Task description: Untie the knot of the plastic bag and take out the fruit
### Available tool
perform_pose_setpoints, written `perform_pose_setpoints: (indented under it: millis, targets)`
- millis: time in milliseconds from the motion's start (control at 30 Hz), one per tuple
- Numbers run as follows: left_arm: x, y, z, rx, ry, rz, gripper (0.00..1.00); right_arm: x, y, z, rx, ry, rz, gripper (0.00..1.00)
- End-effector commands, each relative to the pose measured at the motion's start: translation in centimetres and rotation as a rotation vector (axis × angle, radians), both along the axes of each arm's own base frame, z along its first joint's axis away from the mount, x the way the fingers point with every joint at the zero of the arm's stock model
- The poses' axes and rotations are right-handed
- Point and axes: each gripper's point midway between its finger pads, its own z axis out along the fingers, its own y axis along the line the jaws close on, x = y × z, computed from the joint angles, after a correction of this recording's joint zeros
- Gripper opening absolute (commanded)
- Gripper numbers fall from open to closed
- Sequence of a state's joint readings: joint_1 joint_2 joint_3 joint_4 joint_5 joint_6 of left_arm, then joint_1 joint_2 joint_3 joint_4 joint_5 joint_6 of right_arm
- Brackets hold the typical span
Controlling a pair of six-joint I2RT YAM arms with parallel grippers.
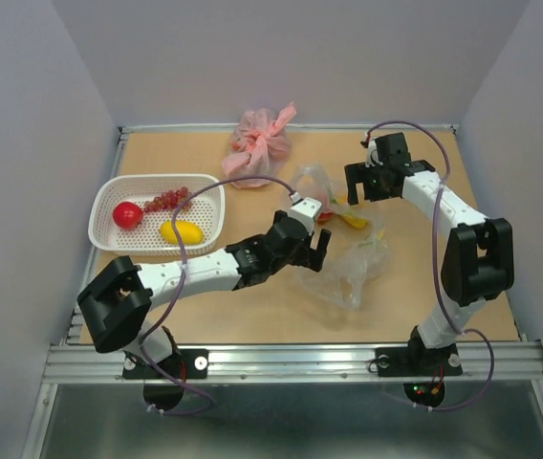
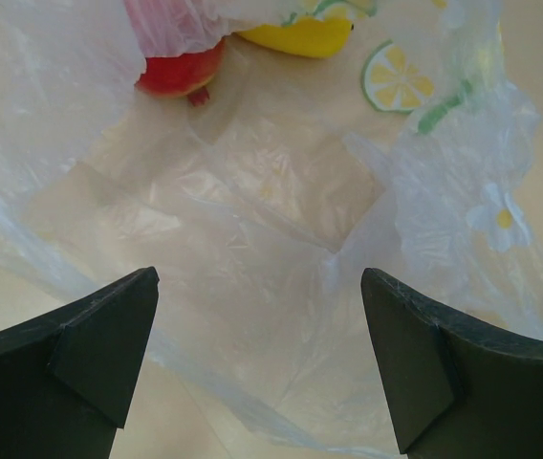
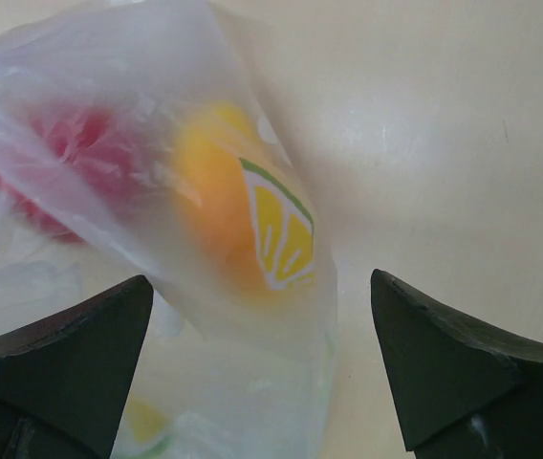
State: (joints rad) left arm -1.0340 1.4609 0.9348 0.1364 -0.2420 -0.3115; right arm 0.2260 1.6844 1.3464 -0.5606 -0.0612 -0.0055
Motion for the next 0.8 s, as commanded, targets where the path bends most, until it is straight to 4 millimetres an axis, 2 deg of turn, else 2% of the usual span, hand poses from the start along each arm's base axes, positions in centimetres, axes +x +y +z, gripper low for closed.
perform_pose_setpoints:
  millis: [0, 67, 167, 200, 233, 267, 367, 433, 467, 500, 533, 567, 600, 667, 767]
  targets:
    - [0.2, -1.4, 0.4, -0.043, -0.033, -0.024, 0.99, 3.3, 1.4, 1.6, 0.060, -0.081, 0.065, 0.99]
    - [0.1, -1.6, -0.5, -0.040, -0.017, -0.025, 0.99, 3.2, 2.0, 0.5, 0.082, -0.050, 0.088, 0.94]
    - [0.2, -1.5, -2.6, -0.018, 0.020, 0.001, 0.99, 2.4, 3.0, -0.2, 0.129, -0.020, 0.128, 0.64]
    - [0.1, -1.4, -3.3, -0.010, 0.031, 0.008, 0.99, 2.0, 3.3, -0.1, 0.143, -0.015, 0.140, 0.26]
    - [0.2, -1.1, -3.8, -0.009, 0.036, 0.028, 0.99, 1.6, 3.8, 1.0, 0.173, -0.030, 0.154, 0.11]
    - [0.3, -0.9, -4.2, -0.004, 0.038, 0.042, 0.99, 1.2, 4.1, 2.0, 0.186, -0.050, 0.163, 0.01]
    - [0.7, 0.0, -4.9, 0.006, 0.026, 0.094, 0.99, -0.8, 5.9, 6.0, 0.266, -0.107, 0.195, 0.00]
    - [0.9, 0.3, -4.8, -0.006, 0.016, 0.117, 0.99, -2.7, 8.1, 7.6, 0.321, -0.115, 0.254, 0.00]
    - [0.9, 0.3, -4.7, -0.015, 0.017, 0.122, 0.99, -3.7, 8.6, 8.7, 0.348, -0.125, 0.258, 0.00]
    - [1.0, 0.3, -4.6, -0.025, 0.017, 0.127, 0.99, -4.4, 9.1, 8.9, 0.364, -0.119, 0.259, 0.00]
    - [1.0, 0.2, -4.5, -0.036, 0.017, 0.131, 0.99, -4.9, 9.4, 8.8, 0.381, -0.105, 0.260, 0.00]
    - [1.0, 0.2, -4.4, -0.043, 0.017, 0.136, 0.99, -5.9, 9.6, 7.7, 0.406, -0.059, 0.254, 0.00]
    - [1.2, 0.1, -4.3, -0.051, 0.017, 0.143, 0.99, -6.3, 9.5, 7.5, 0.406, -0.054, 0.243, 0.01]
    - [1.2, 0.0, -4.0, -0.065, 0.018, 0.151, 0.99, -6.6, 8.3, 5.1, 0.358, -0.023, 0.175, 0.01]
    - [1.4, 0.2, -3.6, -0.080, 0.017, 0.175, 0.99, -6.4, 6.7, 2.8, 0.300, 0.004, 0.076, 0.00]
